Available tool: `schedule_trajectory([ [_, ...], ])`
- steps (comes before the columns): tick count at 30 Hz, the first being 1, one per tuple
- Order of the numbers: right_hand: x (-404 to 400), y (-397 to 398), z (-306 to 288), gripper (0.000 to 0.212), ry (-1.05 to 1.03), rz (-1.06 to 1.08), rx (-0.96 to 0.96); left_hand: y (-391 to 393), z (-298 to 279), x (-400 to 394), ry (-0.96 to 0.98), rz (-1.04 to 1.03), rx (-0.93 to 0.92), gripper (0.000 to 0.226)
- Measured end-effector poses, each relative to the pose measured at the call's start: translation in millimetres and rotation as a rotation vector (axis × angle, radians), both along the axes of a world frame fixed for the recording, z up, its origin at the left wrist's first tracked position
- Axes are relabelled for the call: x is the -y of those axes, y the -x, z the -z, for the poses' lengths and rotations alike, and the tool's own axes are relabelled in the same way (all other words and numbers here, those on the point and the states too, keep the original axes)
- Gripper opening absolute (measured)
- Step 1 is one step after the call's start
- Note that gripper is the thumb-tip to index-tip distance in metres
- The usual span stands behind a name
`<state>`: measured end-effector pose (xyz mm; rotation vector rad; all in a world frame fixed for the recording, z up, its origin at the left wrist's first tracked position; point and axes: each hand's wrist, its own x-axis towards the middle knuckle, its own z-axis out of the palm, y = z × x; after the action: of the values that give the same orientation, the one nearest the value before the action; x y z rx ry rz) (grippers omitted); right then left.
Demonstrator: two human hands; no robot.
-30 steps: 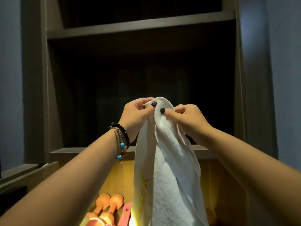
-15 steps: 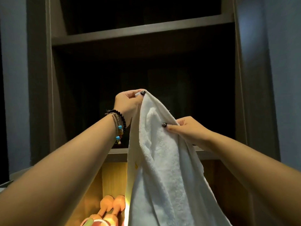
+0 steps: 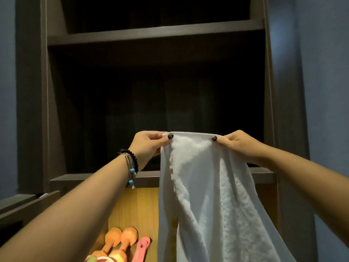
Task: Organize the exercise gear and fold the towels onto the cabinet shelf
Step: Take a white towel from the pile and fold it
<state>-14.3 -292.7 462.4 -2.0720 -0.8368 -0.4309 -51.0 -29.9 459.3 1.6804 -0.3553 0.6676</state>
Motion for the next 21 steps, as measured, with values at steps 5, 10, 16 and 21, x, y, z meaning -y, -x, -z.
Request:
schedule_trajectory([
  [5,7,-1,48,0.030,-0.011,-0.007,-0.038,-13,50,21,0.224,0.045,-0.154,0.019],
  [10,2,-16,108,0.028,-0.232,0.048,-0.250,-21,103,29,0.338,0.081,-0.442,0.037],
  [16,-27,-12,161,0.048,-0.065,0.176,-0.064,-37,141,29,0.341,-0.193,-0.505,0.026],
  [21,-54,-5,180,0.052,-0.113,0.264,0.072,-47,159,28,0.414,-0.293,-0.502,0.021],
])
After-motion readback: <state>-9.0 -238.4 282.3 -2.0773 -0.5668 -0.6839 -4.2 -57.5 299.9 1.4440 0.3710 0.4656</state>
